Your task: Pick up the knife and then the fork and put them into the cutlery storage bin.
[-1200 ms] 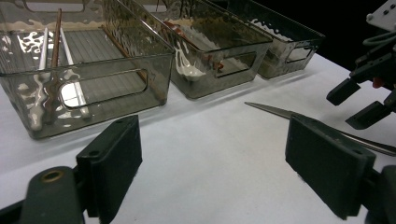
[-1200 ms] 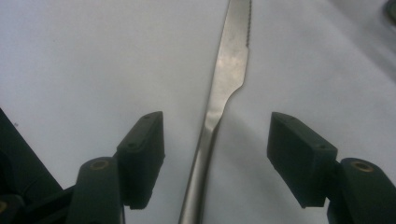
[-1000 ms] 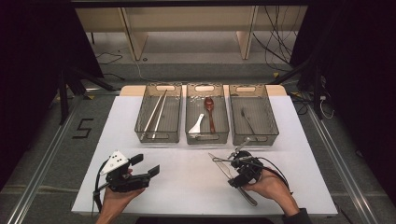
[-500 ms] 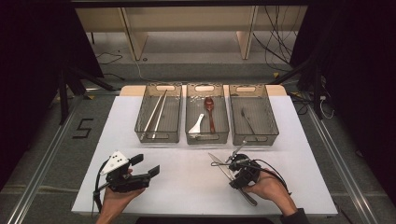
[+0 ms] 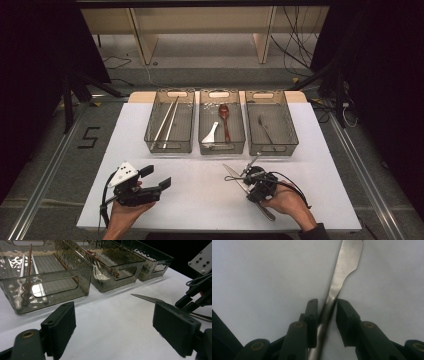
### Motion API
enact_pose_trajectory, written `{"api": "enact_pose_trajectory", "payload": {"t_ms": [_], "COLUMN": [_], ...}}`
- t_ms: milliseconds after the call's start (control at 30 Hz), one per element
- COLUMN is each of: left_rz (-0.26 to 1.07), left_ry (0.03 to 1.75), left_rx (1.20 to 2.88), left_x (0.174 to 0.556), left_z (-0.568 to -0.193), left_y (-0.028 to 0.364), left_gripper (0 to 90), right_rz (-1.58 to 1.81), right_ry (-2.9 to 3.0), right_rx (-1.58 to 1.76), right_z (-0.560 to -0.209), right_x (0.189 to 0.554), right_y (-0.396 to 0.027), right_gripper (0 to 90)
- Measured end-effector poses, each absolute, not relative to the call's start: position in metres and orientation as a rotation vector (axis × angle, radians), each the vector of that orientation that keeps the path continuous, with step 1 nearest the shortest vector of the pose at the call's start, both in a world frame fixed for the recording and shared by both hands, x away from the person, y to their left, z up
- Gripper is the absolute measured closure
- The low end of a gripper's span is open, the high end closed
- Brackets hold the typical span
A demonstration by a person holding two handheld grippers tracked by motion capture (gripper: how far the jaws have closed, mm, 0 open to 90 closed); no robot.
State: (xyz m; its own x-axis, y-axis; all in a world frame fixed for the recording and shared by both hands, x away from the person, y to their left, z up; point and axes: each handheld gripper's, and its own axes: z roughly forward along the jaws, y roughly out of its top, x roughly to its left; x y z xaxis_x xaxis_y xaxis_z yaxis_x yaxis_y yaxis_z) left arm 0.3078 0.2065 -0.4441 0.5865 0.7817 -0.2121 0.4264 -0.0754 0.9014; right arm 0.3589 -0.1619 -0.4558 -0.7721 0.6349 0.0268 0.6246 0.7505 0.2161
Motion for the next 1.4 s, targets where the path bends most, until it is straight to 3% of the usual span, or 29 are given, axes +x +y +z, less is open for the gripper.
{"api": "enact_pose_trajectory", "payload": {"t_ms": [633,1400], "left_rz": [0.399,0.400], "left_ry": [1.010,1.007], "left_rx": [1.701,1.709], "left_x": [0.3077,0.3077], "left_z": [-0.4443,-0.4443], "left_y": [0.2060,0.2050], "left_gripper": [18.0,18.1], "right_rz": [0.309,0.291], "right_ry": [2.889,2.882], "right_rx": [1.038,1.013], "right_z": [-0.4564,-0.4566], "right_x": [0.3598,0.3591], "right_y": [-0.1611,-0.1597], "right_gripper": [79.7,80.1]}}
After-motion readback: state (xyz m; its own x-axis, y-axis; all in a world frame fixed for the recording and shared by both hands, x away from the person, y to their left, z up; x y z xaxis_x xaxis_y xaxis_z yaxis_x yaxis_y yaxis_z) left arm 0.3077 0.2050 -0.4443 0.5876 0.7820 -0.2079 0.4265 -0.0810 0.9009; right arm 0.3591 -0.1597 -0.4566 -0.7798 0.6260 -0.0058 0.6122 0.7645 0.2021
